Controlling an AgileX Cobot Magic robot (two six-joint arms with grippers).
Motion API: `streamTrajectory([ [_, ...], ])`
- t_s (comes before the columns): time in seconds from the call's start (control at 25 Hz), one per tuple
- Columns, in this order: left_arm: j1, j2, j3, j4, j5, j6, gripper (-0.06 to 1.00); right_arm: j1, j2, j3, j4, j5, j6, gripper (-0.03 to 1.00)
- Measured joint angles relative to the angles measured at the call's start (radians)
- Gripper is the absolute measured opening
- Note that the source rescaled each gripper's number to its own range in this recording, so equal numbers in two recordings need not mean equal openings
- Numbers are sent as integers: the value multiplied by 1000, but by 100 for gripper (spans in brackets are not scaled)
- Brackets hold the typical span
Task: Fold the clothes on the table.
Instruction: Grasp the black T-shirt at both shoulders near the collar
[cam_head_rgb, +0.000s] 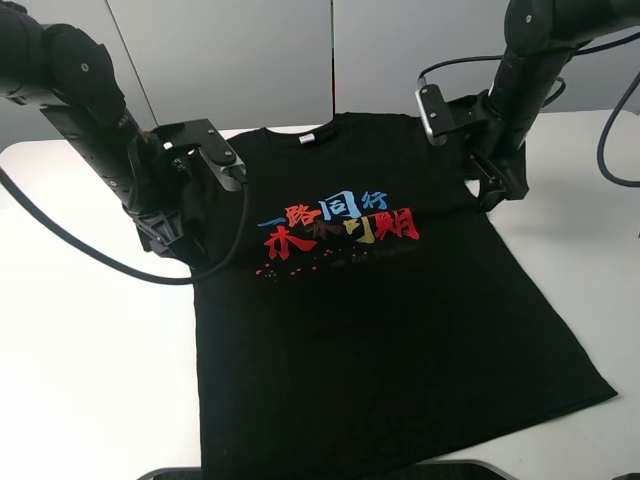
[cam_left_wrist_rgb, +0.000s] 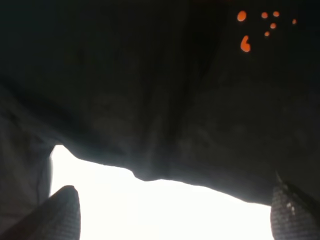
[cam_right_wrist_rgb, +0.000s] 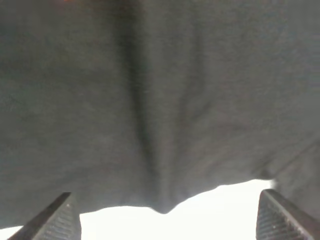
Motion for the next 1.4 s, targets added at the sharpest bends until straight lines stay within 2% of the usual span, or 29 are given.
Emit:
streamTrajectory([
  [0.12,0,15,0,0,-17,0,99,16,4,0,-22,-42,0,77],
  [0.4,-8,28,0,0,-27,19,100,16,48,0,-29,-34,0,77],
  [0.68,-62,28,0,22,-56,21,100,18,78,0,-29,-34,4,76],
  [0.88,-63,68,-1,78,-56,17,100,18,84,0,-22,-34,14,75],
  [1.4,-63,166,-1,130,-139,14,100,18,84,0,-18,-52,23,75],
])
